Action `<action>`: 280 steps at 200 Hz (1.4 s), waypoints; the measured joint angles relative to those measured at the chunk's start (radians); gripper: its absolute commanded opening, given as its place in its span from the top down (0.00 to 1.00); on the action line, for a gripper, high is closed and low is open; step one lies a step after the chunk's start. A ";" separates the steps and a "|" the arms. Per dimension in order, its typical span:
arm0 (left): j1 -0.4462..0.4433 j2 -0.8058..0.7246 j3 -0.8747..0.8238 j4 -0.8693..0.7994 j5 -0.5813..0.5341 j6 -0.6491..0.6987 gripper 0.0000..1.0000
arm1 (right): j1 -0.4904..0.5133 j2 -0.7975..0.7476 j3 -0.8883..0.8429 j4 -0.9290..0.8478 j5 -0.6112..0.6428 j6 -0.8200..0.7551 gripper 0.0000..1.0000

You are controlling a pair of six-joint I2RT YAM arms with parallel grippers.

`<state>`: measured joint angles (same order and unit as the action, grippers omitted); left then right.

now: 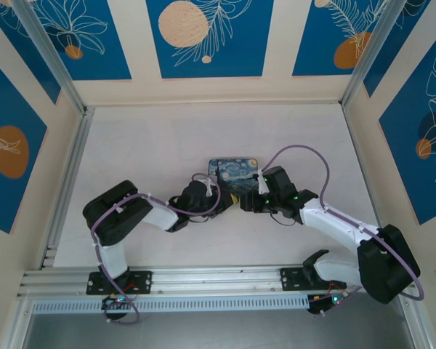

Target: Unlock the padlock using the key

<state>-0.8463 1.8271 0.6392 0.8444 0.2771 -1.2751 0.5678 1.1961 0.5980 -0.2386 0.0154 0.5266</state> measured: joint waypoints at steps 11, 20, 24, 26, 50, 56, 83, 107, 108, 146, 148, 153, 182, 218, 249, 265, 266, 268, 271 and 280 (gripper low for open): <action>0.001 -0.005 0.011 -0.029 0.012 0.003 1.00 | 0.025 0.013 0.001 -0.007 0.045 -0.017 0.60; 0.002 -0.007 0.022 -0.053 0.021 0.004 1.00 | 0.045 0.022 0.001 -0.010 0.079 -0.037 0.59; 0.002 -0.008 0.026 -0.063 0.026 0.004 1.00 | 0.051 0.026 0.001 -0.012 0.090 -0.043 0.59; 0.002 -0.008 0.029 -0.068 0.029 0.004 1.00 | 0.054 0.027 0.001 -0.012 0.096 -0.047 0.60; 0.002 -0.013 0.049 -0.110 0.052 0.004 1.00 | 0.085 0.041 0.001 -0.008 0.151 -0.085 0.60; 0.002 -0.013 0.054 -0.116 0.057 0.003 1.00 | 0.091 0.045 0.001 -0.008 0.164 -0.094 0.60; 0.005 -0.013 0.072 -0.148 0.079 0.003 1.00 | 0.109 0.067 0.001 0.002 0.199 -0.122 0.60; 0.005 -0.013 0.078 -0.158 0.092 0.003 1.00 | 0.120 0.089 0.004 0.007 0.224 -0.138 0.60; 0.005 -0.013 0.078 -0.158 0.093 0.003 1.00 | 0.121 0.090 0.005 0.006 0.224 -0.139 0.60; 0.008 -0.013 0.085 -0.167 0.102 0.002 1.00 | 0.148 0.130 0.025 0.004 0.267 -0.154 0.60; 0.008 -0.013 0.085 -0.169 0.103 0.002 1.00 | 0.150 0.132 0.027 0.004 0.269 -0.154 0.60; 0.008 -0.013 0.087 -0.171 0.105 0.003 1.00 | 0.153 0.139 0.032 0.003 0.274 -0.154 0.60; 0.015 -0.013 0.089 -0.173 0.108 0.002 1.00 | 0.166 0.176 0.057 -0.003 0.309 -0.158 0.63; 0.018 -0.013 0.089 -0.173 0.108 -0.001 1.00 | 0.185 0.200 0.064 0.000 0.368 -0.158 0.65; 0.019 -0.013 0.092 -0.172 0.108 -0.001 1.00 | 0.209 0.201 0.062 0.011 0.430 -0.158 0.67; 0.021 -0.013 0.093 -0.172 0.108 -0.002 1.00 | 0.214 0.201 0.058 0.027 0.450 -0.157 0.68; 0.021 -0.013 0.093 -0.172 0.108 -0.002 1.00 | 0.215 0.201 0.058 0.028 0.451 -0.157 0.68; 0.021 -0.013 0.094 -0.172 0.108 -0.002 1.00 | 0.216 0.201 0.056 0.031 0.453 -0.157 0.68; 0.022 -0.013 0.094 -0.172 0.108 -0.002 1.00 | 0.216 0.200 0.054 0.037 0.456 -0.157 0.68; 0.022 -0.013 0.095 -0.172 0.108 -0.004 1.00 | 0.218 0.198 0.046 0.051 0.461 -0.154 0.69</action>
<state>-0.8246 1.8145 0.7341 0.6724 0.3851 -1.2793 0.7860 1.3941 0.6441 -0.1871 0.4763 0.3729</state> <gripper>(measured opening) 0.050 0.318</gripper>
